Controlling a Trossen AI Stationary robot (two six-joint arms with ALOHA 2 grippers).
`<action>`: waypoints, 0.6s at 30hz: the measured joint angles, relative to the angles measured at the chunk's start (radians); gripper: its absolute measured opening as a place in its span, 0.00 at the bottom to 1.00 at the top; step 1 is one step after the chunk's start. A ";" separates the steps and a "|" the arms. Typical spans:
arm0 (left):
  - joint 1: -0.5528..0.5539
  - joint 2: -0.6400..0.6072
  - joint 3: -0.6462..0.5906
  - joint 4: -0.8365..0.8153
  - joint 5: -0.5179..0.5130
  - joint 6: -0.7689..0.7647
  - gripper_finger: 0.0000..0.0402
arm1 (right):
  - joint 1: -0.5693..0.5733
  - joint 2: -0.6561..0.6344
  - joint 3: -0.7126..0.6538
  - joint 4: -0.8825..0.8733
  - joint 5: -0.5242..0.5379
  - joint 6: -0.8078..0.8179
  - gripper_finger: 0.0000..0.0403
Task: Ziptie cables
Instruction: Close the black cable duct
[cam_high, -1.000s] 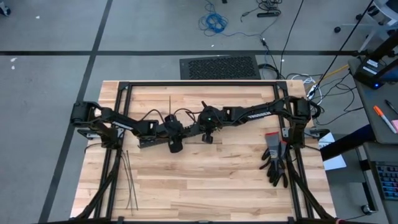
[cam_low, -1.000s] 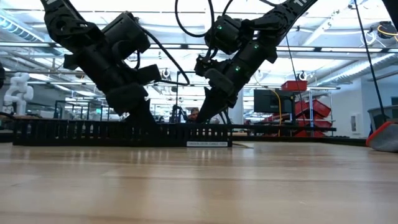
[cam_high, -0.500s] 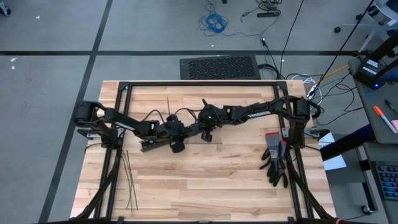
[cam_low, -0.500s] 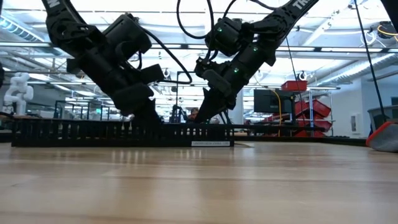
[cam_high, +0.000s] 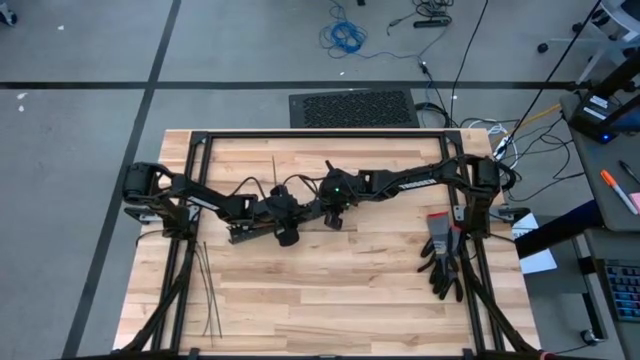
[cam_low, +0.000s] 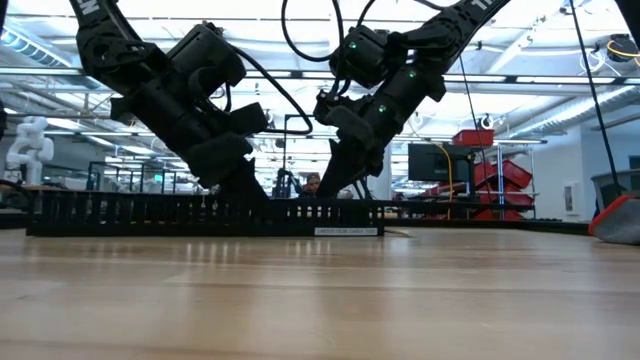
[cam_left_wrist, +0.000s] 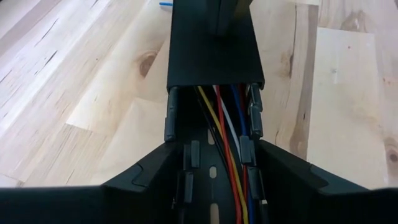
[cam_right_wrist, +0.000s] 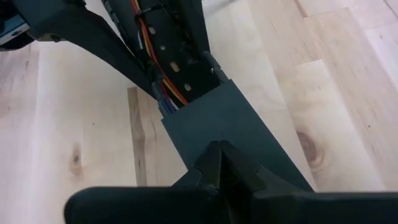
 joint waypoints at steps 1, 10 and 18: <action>0.000 0.000 0.000 0.000 0.001 0.000 0.50 | 0.000 0.000 0.000 -0.001 -0.002 0.000 0.00; 0.000 0.000 0.000 -0.003 0.007 -0.003 0.49 | -0.005 -0.004 -0.002 0.004 0.007 0.012 0.00; -0.002 0.002 -0.004 0.023 0.011 0.013 0.43 | 0.000 -0.004 -0.003 0.006 0.011 0.016 0.00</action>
